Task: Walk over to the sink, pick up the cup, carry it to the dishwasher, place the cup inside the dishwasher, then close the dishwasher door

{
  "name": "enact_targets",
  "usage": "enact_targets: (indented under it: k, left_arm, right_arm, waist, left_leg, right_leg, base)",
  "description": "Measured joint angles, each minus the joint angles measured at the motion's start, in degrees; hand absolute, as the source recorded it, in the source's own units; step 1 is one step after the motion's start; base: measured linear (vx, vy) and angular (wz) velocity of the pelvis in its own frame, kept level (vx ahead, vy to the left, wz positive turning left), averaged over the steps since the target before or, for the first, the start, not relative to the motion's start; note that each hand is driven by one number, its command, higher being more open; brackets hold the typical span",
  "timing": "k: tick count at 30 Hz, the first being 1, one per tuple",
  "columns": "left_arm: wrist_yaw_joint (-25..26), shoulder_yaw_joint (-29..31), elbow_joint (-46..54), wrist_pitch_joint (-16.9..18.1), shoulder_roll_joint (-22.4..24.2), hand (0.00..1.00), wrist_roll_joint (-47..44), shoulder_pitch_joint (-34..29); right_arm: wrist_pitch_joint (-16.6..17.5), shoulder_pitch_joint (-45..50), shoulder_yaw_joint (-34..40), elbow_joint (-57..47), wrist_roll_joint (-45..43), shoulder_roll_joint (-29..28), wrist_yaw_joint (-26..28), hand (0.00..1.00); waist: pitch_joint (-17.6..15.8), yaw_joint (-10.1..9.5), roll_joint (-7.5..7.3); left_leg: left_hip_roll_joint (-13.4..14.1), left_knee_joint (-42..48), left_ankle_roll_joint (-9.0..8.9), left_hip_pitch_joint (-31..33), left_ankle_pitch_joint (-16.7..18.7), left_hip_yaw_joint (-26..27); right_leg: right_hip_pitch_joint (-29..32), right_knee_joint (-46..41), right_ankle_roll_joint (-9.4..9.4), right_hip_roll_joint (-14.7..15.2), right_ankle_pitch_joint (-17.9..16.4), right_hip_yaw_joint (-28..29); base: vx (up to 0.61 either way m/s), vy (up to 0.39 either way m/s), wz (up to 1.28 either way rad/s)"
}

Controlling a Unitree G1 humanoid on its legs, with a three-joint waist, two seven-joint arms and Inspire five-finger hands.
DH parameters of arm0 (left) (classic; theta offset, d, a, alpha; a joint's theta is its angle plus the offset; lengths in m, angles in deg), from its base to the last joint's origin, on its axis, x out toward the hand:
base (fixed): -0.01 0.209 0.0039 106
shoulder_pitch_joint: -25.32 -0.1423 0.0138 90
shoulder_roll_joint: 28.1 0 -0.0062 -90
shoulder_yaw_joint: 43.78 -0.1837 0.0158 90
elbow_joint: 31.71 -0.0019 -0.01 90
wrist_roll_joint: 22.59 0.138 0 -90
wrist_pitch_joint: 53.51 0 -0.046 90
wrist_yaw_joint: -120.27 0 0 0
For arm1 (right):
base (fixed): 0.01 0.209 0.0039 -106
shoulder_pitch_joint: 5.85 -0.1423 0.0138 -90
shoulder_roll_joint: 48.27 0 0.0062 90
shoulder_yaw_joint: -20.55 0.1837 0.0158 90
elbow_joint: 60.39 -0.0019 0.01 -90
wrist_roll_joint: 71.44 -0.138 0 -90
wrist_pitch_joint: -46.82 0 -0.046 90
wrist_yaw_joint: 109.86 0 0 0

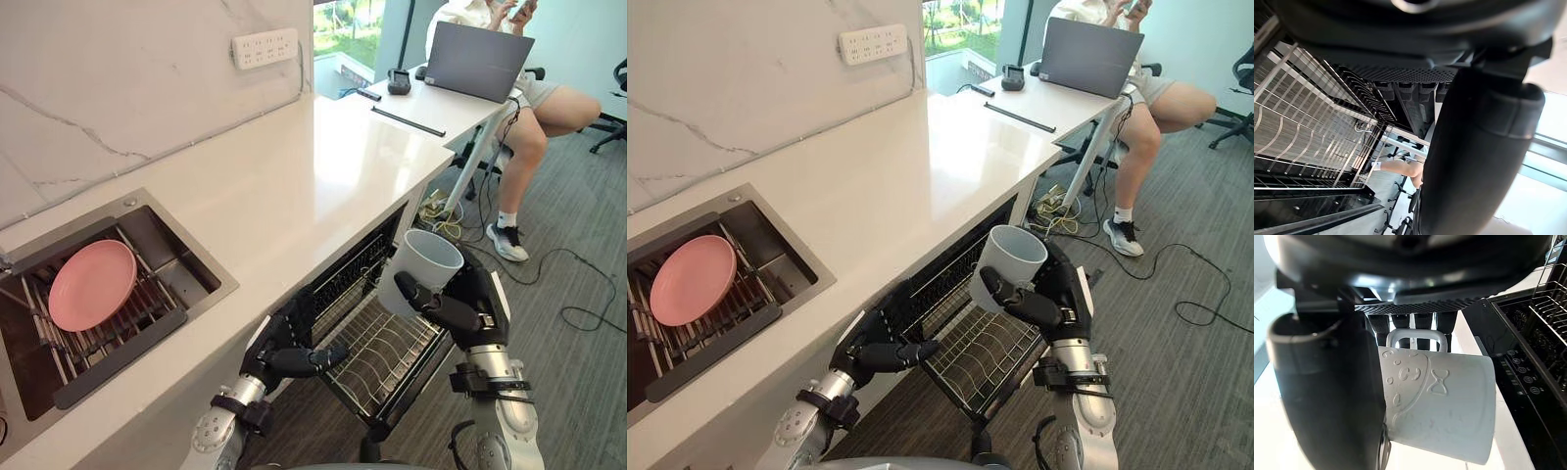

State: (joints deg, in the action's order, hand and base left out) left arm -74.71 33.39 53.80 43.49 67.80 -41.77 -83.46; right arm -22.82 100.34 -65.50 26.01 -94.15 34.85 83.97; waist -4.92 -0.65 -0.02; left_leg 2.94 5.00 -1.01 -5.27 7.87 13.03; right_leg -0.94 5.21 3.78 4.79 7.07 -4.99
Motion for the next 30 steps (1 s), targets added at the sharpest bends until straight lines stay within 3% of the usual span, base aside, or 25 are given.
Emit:
enact_targets:
  k: [7,24,30]
  left_arm:
    - [5.79,0.51,-17.41,-0.89,-0.86,1.00,3.85,-0.56]
    - [12.76,7.10,-33.87,1.59,-0.95,1.00,8.17,-0.89]
    - [13.06,9.82,-37.40,2.25,-0.88,1.00,7.84,0.99]
  right_arm:
    - [-2.30,-0.02,-2.42,9.14,4.13,0.42,0.88,0.00]
    - [-9.28,-0.51,-5.56,22.61,14.84,2.68,2.68,0.00]
    - [-10.38,-2.78,-6.93,28.64,16.36,4.00,1.78,0.00]
  waist:
    - [0.01,0.10,0.03]
    - [-0.45,-0.42,-0.73]
    - [-1.47,-1.30,-1.91]
  left_leg:
    - [-0.01,-1.01,-0.14,-0.23,-0.61,-1.27]
    - [0.11,-3.00,-0.61,-1.84,-2.09,-3.20]
    - [0.03,-2.90,-0.54,-1.69,-2.15,-3.54]
  right_leg:
    - [-0.33,0.05,0.01,0.31,-0.03,-1.43]
    - [-1.99,0.07,-0.39,0.24,-0.46,-3.56]
    - [-2.18,0.06,-0.38,0.35,-0.46,-3.87]
  base:
    - [-0.02,-0.015,0.08]
    - [-0.03,-0.016,0.06]
    - [0.00,0.000,0.02]
